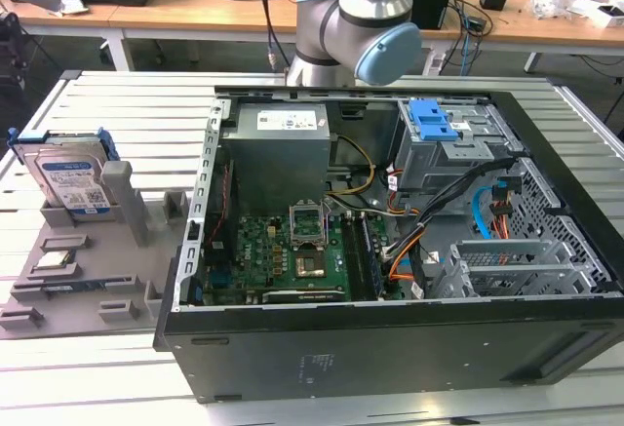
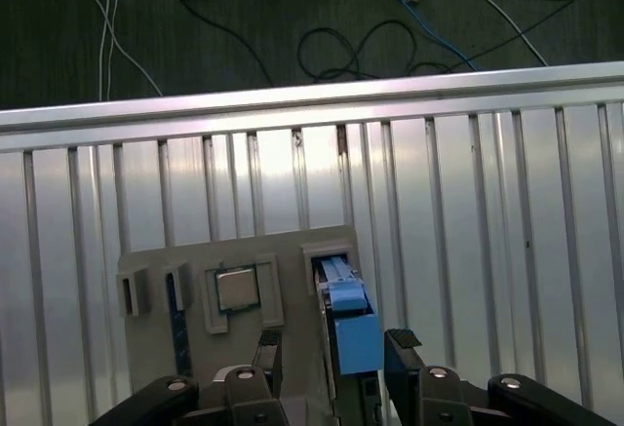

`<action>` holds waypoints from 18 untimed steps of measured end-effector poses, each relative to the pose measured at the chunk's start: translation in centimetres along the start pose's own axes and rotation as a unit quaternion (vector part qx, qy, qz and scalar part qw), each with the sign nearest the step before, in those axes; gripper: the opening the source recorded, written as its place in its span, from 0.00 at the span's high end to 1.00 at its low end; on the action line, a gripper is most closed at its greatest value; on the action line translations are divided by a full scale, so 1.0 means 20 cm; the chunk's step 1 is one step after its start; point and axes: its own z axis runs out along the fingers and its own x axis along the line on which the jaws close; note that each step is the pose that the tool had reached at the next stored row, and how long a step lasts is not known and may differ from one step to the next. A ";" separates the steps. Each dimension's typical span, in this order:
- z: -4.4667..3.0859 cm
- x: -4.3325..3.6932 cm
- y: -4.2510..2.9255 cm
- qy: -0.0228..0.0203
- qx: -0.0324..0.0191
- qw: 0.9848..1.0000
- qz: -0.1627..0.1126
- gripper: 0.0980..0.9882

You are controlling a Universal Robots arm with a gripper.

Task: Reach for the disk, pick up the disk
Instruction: 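Pick up the disk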

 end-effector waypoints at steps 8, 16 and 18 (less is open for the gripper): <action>0.045 -0.003 -0.004 0.000 0.000 1.000 0.000 0.50; 0.130 -0.056 -0.047 0.002 0.000 1.000 -0.014 0.50; 0.143 -0.065 -0.052 0.002 0.000 1.000 -0.017 0.50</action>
